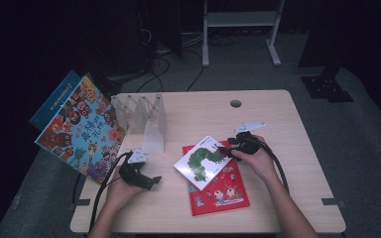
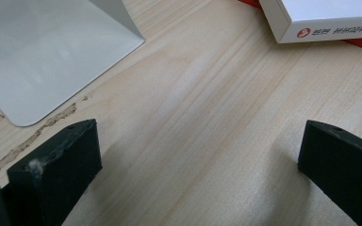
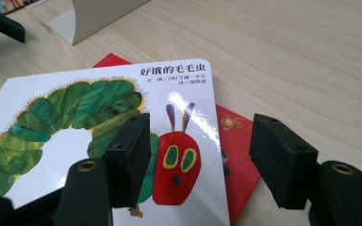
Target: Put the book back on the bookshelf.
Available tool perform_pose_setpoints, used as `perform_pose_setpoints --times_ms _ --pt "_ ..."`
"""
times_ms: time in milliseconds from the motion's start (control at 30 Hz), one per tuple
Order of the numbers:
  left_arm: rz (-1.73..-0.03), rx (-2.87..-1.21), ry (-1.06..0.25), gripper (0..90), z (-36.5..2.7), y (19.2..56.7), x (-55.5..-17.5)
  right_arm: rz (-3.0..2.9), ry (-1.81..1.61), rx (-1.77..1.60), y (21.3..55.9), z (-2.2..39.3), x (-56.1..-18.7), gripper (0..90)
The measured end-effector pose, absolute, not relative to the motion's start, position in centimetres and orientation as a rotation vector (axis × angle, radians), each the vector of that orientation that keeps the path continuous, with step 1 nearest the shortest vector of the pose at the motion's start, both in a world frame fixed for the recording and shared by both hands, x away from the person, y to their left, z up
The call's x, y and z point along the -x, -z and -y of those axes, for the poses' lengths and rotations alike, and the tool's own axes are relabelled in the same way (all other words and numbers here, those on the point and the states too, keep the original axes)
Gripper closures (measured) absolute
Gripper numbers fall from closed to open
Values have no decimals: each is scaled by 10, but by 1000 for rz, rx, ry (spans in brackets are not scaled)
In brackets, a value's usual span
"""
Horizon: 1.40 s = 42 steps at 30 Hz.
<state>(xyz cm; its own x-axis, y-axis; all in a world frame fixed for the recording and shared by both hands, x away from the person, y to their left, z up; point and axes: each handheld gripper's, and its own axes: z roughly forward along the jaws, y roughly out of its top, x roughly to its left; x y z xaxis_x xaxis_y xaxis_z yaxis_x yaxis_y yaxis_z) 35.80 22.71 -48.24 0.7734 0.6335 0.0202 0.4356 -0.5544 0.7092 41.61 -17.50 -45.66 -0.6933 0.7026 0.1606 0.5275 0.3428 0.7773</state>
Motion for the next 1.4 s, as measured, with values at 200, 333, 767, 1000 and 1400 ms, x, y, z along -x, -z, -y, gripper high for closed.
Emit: perform_pose_setpoints --times_ms 200,333,767,1000,1400 --pt "-791 -2246 -357 0 -227 482 -358 -2476 -1292 -1106 468 171 -417 389" --pt "-791 -2246 -357 0 -227 482 -358 -2475 -1314 -1081 471 169 -413 378" --pt "-786 -2247 -353 0 -227 482 -358 -2540 -1339 -983 472 161 -394 375" --pt "-788 -2247 -353 0 -227 482 -357 -2546 -1320 -953 469 157 -383 423" --pt "-910 -2206 -311 272 -230 464 -360 -2448 -1287 -1016 460 169 -338 454"
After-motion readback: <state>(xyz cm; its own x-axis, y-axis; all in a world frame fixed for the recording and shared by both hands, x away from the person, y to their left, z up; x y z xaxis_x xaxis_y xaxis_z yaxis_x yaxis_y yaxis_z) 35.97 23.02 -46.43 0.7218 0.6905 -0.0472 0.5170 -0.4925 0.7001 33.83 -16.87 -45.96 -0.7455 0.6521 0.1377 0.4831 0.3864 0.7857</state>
